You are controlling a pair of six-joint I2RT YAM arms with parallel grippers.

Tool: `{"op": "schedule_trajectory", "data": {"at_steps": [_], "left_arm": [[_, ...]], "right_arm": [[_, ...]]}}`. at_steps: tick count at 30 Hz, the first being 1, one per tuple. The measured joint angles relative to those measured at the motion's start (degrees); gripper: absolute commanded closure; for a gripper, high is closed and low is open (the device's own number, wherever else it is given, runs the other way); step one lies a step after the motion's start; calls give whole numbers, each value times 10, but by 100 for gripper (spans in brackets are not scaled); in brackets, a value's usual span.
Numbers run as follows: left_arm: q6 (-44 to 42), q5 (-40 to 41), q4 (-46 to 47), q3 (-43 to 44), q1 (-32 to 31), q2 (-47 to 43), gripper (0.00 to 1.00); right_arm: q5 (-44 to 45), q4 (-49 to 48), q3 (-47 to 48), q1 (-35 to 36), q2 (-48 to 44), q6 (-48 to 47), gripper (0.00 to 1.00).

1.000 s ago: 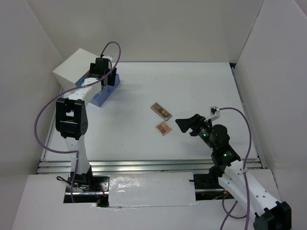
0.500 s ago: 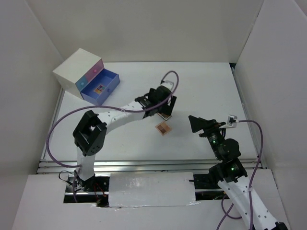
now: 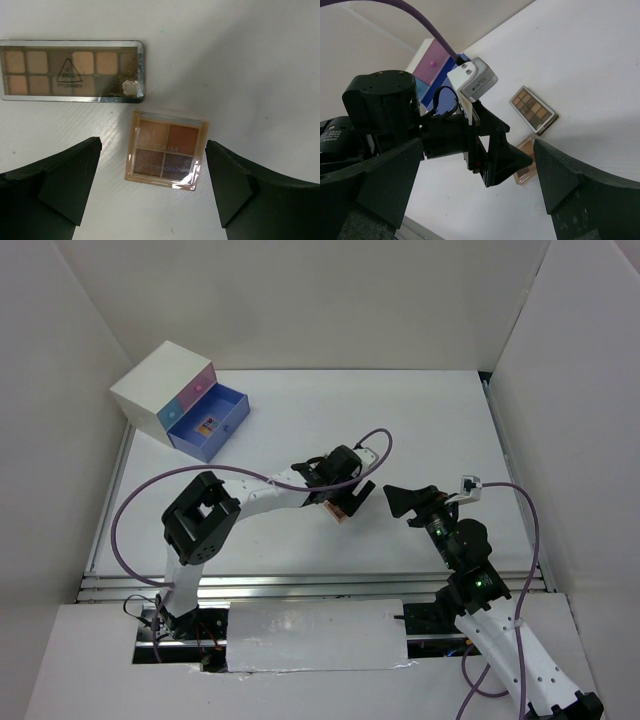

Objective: Organize the makeup

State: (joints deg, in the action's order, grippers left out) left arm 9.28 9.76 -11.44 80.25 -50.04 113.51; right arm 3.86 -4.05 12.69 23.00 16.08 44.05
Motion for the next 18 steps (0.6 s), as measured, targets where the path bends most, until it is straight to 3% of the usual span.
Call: {"op": "schedule_trajectory", "data": {"at_steps": [8, 18], "left_arm": [[-19, -70, 12, 0, 2, 25, 0], [-17, -62, 29, -10, 6, 40, 1]], "right_arm": [[-2, -1, 0, 0, 2, 0, 0], [-8, -2, 0, 0, 7, 0, 0]]}}
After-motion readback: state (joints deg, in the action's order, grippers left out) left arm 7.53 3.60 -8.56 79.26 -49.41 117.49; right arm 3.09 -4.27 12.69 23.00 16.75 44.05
